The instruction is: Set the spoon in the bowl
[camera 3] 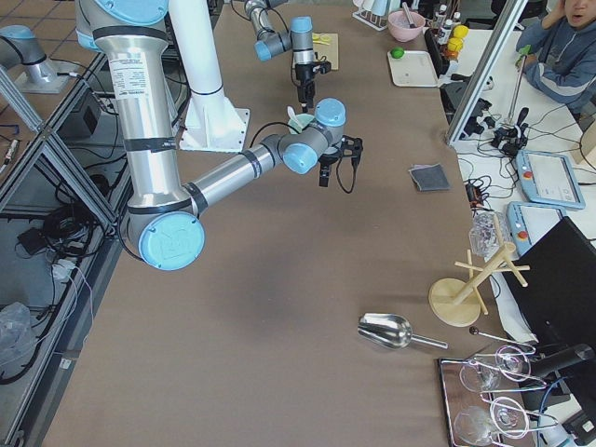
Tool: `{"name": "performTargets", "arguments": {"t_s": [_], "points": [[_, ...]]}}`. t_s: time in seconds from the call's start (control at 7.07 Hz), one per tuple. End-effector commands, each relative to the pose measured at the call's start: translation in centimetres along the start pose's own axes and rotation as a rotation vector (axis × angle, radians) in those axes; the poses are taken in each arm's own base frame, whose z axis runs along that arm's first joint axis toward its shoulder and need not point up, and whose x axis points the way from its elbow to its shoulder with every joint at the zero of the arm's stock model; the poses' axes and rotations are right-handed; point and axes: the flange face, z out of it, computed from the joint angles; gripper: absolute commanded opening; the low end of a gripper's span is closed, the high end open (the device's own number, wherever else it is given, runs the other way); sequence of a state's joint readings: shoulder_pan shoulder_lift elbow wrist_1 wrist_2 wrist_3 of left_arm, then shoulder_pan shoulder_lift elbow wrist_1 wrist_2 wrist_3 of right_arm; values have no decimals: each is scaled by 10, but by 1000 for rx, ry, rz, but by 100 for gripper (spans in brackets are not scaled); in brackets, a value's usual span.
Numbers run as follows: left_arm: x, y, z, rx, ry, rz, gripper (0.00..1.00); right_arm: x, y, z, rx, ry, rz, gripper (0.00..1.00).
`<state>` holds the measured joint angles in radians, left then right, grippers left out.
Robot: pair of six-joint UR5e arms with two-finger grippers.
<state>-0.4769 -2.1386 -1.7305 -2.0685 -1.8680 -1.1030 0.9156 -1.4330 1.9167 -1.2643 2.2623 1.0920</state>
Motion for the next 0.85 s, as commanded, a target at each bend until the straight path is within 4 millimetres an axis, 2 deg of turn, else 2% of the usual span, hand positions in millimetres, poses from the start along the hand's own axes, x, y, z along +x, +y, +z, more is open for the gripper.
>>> {"name": "performTargets", "arguments": {"t_s": [0.0, 0.14, 0.28, 0.42, 0.57, 0.71], "points": [[-91, -37, -35, -53, -44, 63, 98, 44, -14, -18, 29, 29, -35, 100], [-156, -54, -61, -63, -101, 70, 98, 100, -30, -35, 51, 69, -104, 100], [-225, -62, -97, -82, -136, 73, 98, 168, -57, -51, 36, 71, -147, 100], [-292, -58, -134, -104, -162, 105, 98, 236, -83, -65, 29, 70, -207, 100], [-359, -49, -179, -116, -187, 164, 98, 290, -102, -77, 38, 93, -251, 100], [-423, -35, -227, -114, -210, 214, 98, 334, -116, -88, 48, 110, -275, 100]]}}
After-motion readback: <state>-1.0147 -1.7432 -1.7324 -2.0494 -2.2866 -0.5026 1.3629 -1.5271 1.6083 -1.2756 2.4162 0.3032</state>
